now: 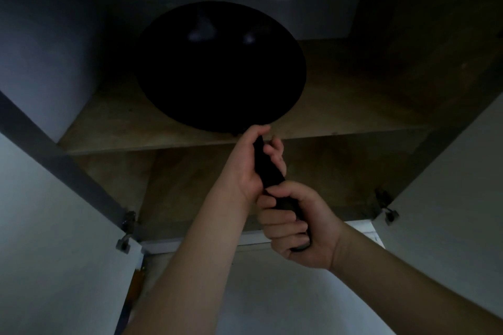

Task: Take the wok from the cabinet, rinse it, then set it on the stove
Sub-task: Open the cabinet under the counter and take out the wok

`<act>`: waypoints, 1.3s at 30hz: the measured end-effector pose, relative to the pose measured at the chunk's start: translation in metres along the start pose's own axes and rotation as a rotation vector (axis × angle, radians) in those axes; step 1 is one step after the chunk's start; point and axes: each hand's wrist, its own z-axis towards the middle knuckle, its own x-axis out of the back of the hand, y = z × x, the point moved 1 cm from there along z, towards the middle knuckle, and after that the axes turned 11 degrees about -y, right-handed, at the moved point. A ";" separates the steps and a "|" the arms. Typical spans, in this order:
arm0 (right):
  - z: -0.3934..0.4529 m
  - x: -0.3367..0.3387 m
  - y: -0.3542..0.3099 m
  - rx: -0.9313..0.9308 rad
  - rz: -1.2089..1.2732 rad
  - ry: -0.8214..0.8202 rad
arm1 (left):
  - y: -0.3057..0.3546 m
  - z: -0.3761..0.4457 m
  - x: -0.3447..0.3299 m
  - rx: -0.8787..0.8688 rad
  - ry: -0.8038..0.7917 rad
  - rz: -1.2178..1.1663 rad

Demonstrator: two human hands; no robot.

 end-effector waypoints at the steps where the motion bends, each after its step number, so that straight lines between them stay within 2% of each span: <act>1: 0.001 0.001 0.000 -0.023 0.006 -0.013 | 0.000 0.001 0.001 0.012 -0.007 -0.008; 6: 0.003 0.011 0.002 -0.089 -0.062 -0.029 | -0.005 0.002 0.006 0.044 -0.011 0.008; 12: 0.003 -0.009 0.006 0.016 -0.263 0.191 | 0.002 -0.004 0.004 0.085 -0.049 -0.016; 14: 0.005 -0.010 0.005 0.025 -0.220 0.131 | 0.003 -0.006 0.001 0.075 -0.030 0.019; 16: 0.009 -0.006 0.006 0.001 -0.134 0.001 | 0.004 -0.007 0.002 0.046 -0.008 0.044; 19: 0.013 0.001 0.010 -0.008 -0.036 -0.097 | 0.005 -0.009 0.005 0.085 -0.043 0.022; 30: 0.013 0.013 0.010 -0.091 -0.105 -0.006 | 0.001 0.001 0.013 0.149 -0.038 0.035; 39: 0.018 0.011 0.012 -0.059 -0.100 -0.002 | 0.007 0.002 0.017 0.154 -0.034 0.084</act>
